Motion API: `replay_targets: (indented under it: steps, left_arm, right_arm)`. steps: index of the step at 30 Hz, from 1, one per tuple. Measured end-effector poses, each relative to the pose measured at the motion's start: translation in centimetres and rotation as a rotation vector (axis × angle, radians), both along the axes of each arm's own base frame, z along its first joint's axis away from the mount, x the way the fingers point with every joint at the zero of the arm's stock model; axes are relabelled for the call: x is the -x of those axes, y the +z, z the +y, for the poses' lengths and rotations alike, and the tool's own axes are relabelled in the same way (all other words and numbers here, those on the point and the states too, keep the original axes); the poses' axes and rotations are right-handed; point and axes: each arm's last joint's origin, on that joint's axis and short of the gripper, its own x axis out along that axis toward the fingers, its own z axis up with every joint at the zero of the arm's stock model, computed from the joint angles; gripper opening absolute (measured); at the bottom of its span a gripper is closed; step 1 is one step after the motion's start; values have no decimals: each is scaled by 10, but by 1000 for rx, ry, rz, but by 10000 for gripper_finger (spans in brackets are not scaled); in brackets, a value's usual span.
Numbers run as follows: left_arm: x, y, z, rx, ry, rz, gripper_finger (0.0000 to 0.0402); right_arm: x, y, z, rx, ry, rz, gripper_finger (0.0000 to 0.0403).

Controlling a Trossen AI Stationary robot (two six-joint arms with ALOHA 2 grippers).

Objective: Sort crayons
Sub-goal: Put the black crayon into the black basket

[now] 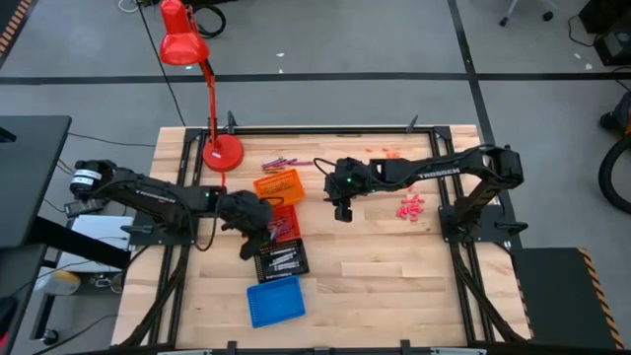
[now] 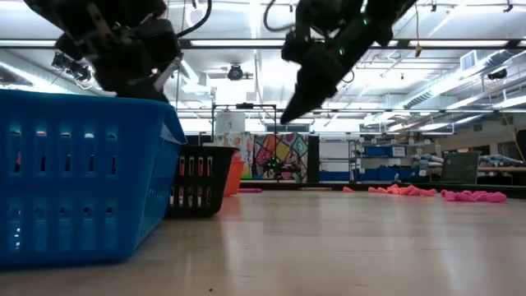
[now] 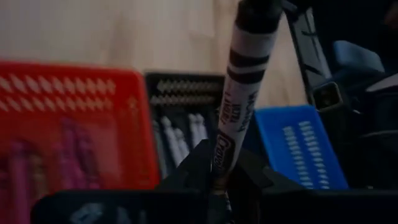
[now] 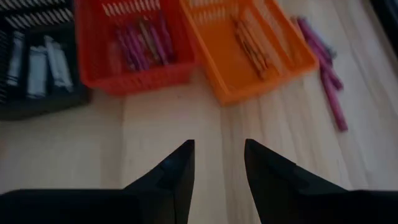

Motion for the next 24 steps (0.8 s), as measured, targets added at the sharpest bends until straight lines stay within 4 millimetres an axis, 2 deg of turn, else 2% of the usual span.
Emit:
replay_targets:
  steps: [4, 7, 11, 17, 24]
  left_arm:
    - [0, 5, -15, 45, 9, 40, 44]
    - [-4, 12, -25, -5, 55, 65, 44]
    - [-14, 12, -37, -35, 70, 149, 43]
    - [-33, -2, -44, -56, 79, 357, 43]
    - [-58, -8, -52, -73, 63, 509, 43]
  right_arm:
    - [4, -13, -2, -9, -20, -26, 143]
    - [5, -19, -2, -11, -15, -53, 143]
    - [6, -24, 0, -10, -8, -71, 143]
    - [9, -30, 8, -13, 17, -51, 143]
    - [8, -31, 15, 3, 56, -58, 143]
